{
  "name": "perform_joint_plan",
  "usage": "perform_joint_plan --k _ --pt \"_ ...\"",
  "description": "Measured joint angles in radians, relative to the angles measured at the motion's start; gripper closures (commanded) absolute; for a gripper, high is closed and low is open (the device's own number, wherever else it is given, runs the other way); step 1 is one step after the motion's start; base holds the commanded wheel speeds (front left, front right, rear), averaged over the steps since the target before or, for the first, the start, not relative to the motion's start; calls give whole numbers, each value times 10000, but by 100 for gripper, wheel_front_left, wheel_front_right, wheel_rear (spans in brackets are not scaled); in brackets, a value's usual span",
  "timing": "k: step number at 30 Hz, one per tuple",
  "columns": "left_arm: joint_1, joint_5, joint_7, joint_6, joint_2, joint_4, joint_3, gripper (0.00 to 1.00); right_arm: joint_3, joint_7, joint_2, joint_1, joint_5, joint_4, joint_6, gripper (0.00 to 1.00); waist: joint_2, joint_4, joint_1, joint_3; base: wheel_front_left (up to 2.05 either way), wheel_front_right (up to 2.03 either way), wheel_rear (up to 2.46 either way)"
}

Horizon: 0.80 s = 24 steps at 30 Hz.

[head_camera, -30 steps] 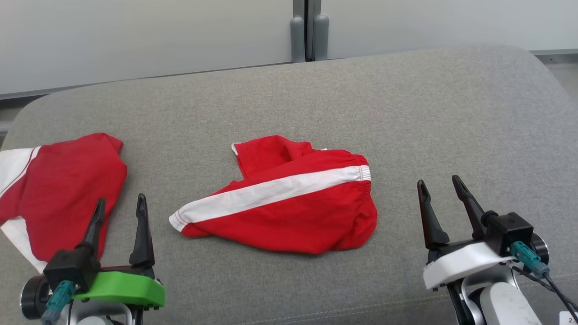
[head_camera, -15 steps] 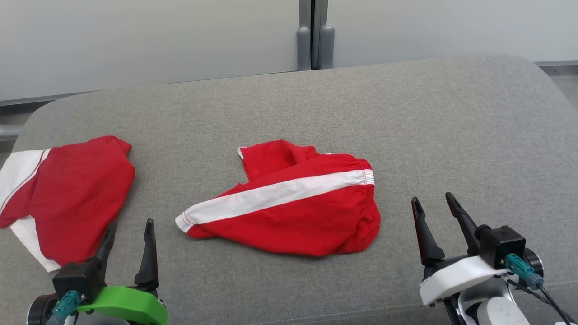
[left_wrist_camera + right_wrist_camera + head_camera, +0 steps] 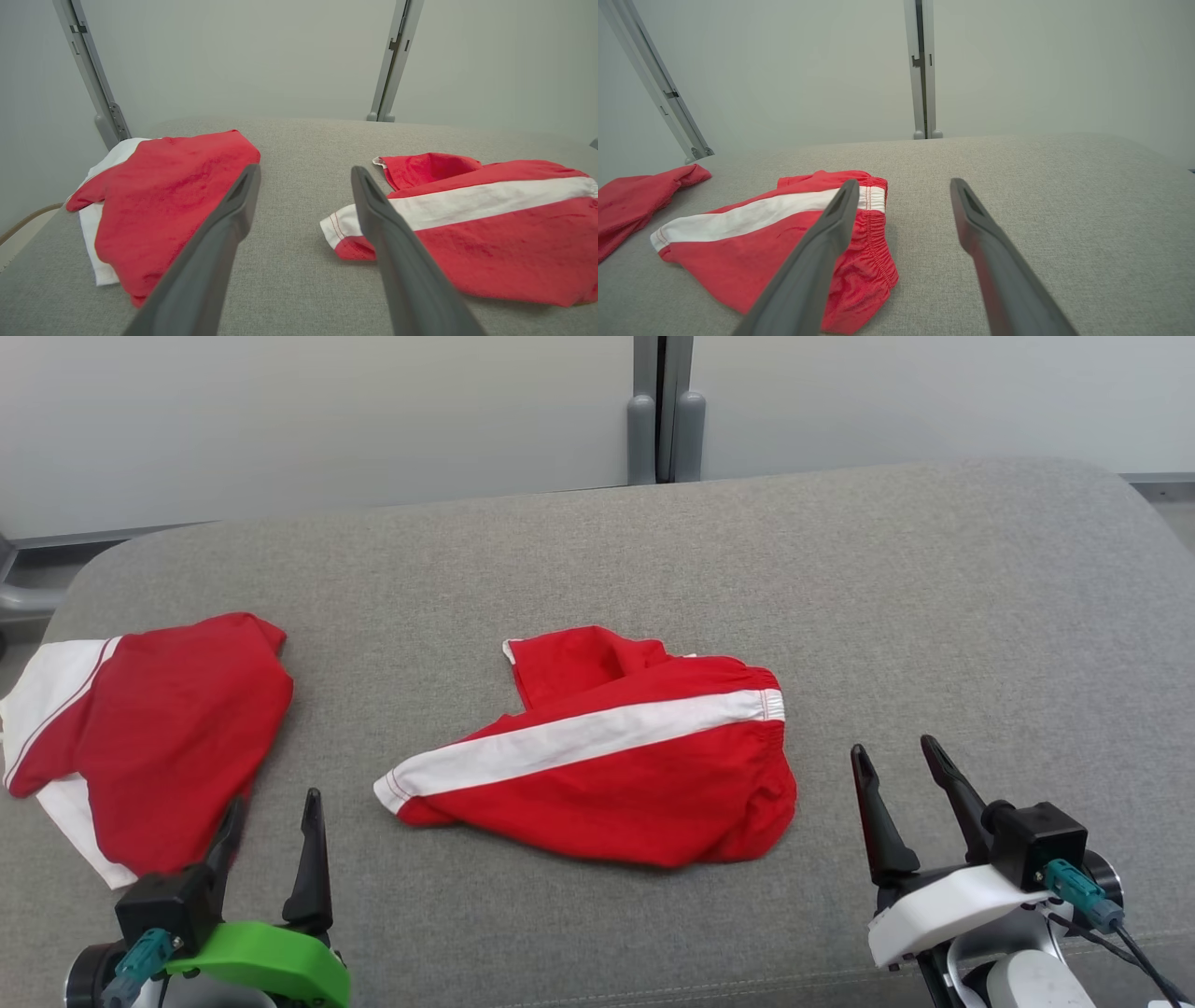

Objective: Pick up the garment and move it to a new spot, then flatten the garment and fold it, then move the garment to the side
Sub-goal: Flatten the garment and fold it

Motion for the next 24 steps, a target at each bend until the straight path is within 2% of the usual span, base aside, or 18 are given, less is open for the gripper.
perform_joint_plan --k 9,18,24 --pt "-559 -299 725 -493 -190 203 -468 0 184 219 -119 -439 309 198 0 0 0 266 0 259 0 0 0" --pt "-1720 -1081 2142 -1484 -631 1221 -1043 0 874 1225 -1037 -1449 1802 731 0 0 0 483 0 884 0 0 0" --pt "-2649 -1578 2282 -2102 -1026 2527 -1011 0 1430 1645 -1737 -2326 2531 1193 0 0 0 560 0 1493 0 0 0"
